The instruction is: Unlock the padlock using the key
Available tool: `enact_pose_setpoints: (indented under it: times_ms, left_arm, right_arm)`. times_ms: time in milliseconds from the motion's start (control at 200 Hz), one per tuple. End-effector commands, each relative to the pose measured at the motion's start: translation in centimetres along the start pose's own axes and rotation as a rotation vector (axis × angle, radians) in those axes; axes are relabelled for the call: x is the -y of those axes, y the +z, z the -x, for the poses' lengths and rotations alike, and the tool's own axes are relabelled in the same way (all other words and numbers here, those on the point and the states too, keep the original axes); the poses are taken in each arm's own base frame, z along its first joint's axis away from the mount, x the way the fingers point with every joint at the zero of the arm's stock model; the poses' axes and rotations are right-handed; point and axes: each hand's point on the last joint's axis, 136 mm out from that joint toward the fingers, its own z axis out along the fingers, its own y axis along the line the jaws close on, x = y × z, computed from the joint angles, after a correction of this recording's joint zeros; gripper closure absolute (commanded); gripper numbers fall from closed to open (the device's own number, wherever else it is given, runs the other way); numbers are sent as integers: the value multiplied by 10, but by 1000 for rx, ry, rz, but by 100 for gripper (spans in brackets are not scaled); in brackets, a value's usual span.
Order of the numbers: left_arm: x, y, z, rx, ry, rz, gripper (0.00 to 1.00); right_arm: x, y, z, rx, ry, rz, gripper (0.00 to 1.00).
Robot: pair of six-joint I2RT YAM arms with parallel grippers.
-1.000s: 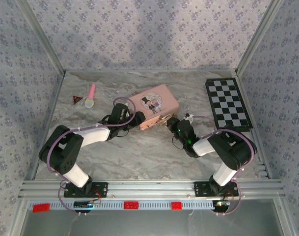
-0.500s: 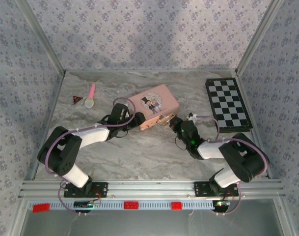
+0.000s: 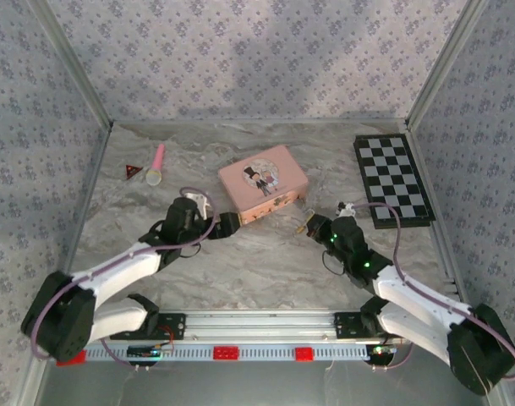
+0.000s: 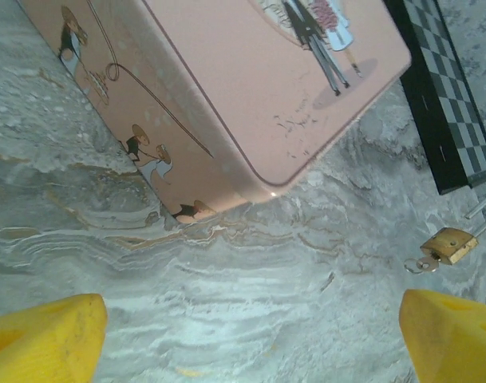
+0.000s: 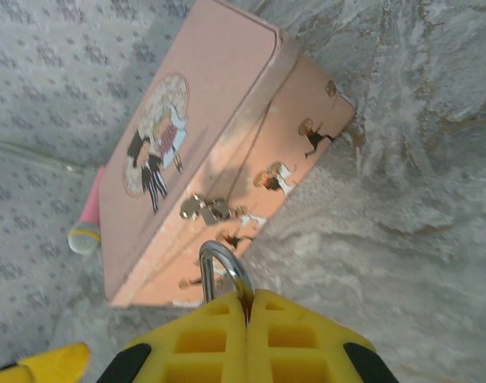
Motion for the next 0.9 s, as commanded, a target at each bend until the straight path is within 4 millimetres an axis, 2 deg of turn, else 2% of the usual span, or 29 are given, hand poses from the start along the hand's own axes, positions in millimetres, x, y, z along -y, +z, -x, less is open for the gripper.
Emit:
enact_pose_setpoints:
  times_ms: [0, 165, 370, 505, 710, 895]
  left_arm:
    - [3, -22, 8, 67, 112, 13, 5]
    - [3, -51, 13, 164, 168, 11, 4]
    - [11, -73, 7, 211, 217, -54, 3]
    - [3, -78, 2, 231, 206, -39, 3]
    - [2, -79, 2, 243, 192, -48, 1]
    - [1, -79, 3, 251, 198, -41, 0]
  right_arm:
    - [20, -13, -18, -115, -108, -84, 100]
    - [32, -25, -38, -207, -108, -104, 100]
    - [39, -40, -50, -247, -81, -107, 100]
    - [42, -39, -58, -277, -57, -109, 100]
    - [37, -27, -61, -283, -41, -88, 100]
    - [40, -15, -72, -334, -57, -108, 100]
